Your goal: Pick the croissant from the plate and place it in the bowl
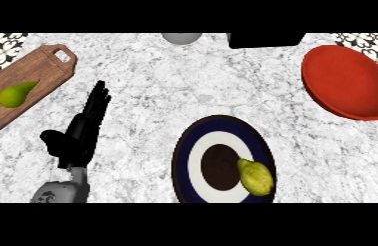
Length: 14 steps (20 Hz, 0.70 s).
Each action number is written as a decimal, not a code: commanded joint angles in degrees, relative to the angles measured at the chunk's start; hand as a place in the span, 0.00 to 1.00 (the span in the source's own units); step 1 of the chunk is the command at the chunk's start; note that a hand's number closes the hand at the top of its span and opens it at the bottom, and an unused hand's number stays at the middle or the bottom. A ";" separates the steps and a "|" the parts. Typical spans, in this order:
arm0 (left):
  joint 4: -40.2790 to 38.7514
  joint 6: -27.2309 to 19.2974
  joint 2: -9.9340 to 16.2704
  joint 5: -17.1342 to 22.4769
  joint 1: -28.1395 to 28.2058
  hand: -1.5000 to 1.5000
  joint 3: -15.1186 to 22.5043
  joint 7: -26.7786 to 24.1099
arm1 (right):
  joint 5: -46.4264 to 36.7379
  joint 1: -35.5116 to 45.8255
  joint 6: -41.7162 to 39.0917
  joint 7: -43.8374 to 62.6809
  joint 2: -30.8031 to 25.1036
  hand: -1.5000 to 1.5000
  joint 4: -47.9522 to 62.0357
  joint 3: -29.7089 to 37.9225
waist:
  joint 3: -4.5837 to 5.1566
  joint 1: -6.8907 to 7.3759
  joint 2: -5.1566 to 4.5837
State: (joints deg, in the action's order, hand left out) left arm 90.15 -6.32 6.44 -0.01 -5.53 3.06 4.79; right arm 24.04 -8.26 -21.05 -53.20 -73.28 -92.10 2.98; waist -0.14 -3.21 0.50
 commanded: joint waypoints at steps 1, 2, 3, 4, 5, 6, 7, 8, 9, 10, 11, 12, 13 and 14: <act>1.61 -0.92 -0.85 -0.68 -2.45 0.50 1.04 3.13 | 5.10 -1.62 -14.30 -11.29 -4.09 1.00 9.76 7.16 | 0.00 1.18 -0.20; -0.71 0.10 -0.90 -0.91 -1.03 0.50 1.42 -0.37 | 5.49 0.08 -15.38 -10.67 -5.42 1.00 12.13 8.06 | 0.05 2.10 -0.50; -3.20 1.75 0.03 0.52 -3.53 0.50 0.09 -0.13 | 4.18 -0.20 -15.19 -9.73 -5.81 1.00 10.81 7.52 | 0.09 1.97 -0.57; 0.39 0.06 -1.02 -1.34 -2.07 0.50 2.27 1.67 | 7.28 1.21 -17.08 -7.34 -7.11 1.00 12.71 7.70 | 0.04 3.17 -0.58; -4.20 1.11 -0.15 -0.45 -4.22 0.50 0.08 -1.50 | 7.10 1.24 -17.41 -7.46 -6.87 1.00 14.08 7.45 | 0.08 2.89 -0.85; -3.69 0.13 -2.44 -1.69 -4.64 0.50 2.63 -1.38 | 5.32 3.10 -15.23 -6.41 -6.04 1.00 13.66 6.07 | 0.07 3.73 -0.90; -3.92 0.85 -1.52 -1.15 -5.83 0.50 1.90 0.70 | 1.59 5.63 -13.40 -7.62 -6.50 1.00 17.83 6.41 | 0.03 4.46 -1.01; -2.01 -0.06 -2.48 -2.06 -2.28 0.50 3.06 -1.25 | 0.61 7.27 -11.88 -7.37 -5.85 1.00 19.84 6.69 | 0.05 4.81 -0.89; -3.04 2.00 -0.32 -0.46 -4.74 0.50 0.87 -0.94 | -1.88 9.86 -8.29 -5.59 -3.75 1.00 18.86 3.34 | 0.05 5.57 -1.11; -4.19 -0.47 -3.20 -2.63 -4.38 0.50 3.13 -1.59 | -4.48 9.43 -9.24 -7.81 -4.06 1.00 20.45 3.53 | 0.05 4.73 -0.96; -5.95 1.58 -1.74 -0.82 -6.07 0.50 1.35 -1.56 | -8.23 11.53 -4.71 -8.99 -1.74 1.00 21.99 1.74 | 0.02 5.39 -1.20; -2.95 0.44 -1.92 -2.20 -4.97 0.50 2.50 -0.04 | -10.38 13.00 -2.59 -8.83 -1.73 1.00 22.62 1.66 | 0.02 5.47 -1.03; -5.97 1.07 -3.39 -1.90 -6.31 0.50 3.42 -1.59 | -11.36 16.79 0.63 -6.38 0.43 1.00 23.18 -0.68 | 0.01 6.68 -1.48; -1.94 0.70 -2.44 -2.77 -2.07 0.50 4.07 -1.00 | -13.76 16.46 2.42 -7.63 2.52 1.00 22.24 -2.04 | 0.01 6.41 -1.10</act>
State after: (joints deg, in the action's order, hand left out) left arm 86.62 -5.58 4.31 -1.80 -9.76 5.70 3.88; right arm 17.16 3.14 -19.15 -53.59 -74.97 -72.89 4.77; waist -0.10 2.10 -0.56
